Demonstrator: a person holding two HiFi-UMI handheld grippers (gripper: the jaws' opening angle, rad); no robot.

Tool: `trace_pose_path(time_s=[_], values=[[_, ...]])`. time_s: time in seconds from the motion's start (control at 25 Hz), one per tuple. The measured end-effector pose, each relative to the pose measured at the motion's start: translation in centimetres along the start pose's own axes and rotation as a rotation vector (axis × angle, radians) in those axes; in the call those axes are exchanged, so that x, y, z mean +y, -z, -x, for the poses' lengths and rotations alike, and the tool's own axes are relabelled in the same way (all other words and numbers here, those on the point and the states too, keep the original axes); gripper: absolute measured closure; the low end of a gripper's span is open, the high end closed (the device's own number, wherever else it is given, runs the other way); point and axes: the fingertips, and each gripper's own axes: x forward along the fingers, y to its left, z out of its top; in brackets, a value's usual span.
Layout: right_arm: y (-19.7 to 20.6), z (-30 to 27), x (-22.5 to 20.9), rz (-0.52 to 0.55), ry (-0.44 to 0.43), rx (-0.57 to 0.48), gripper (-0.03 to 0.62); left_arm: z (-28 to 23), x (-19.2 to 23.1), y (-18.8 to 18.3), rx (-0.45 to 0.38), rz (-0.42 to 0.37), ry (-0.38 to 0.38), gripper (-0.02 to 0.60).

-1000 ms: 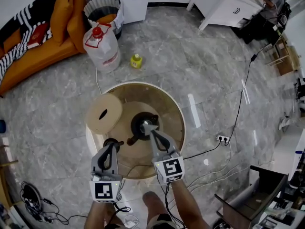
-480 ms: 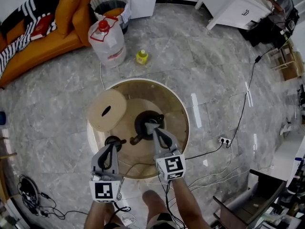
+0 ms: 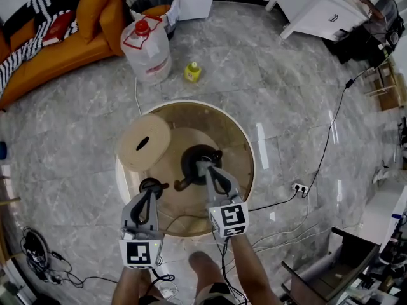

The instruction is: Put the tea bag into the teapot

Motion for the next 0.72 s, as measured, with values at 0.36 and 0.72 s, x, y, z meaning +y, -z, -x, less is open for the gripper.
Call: trace_pose_path(time_s=[0.36,0.72], values=[[0.8,-0.2,1.2,0.023,-0.027,0.009,0.454,0.5,0.1,0.6,0.003,0.005,-0.004,0.567],[0.0,-0.2,1.5,0.032,-0.030,-0.004,0.373,0.9,0.4,0.6,0.005,0.002,-0.006,0.567]])
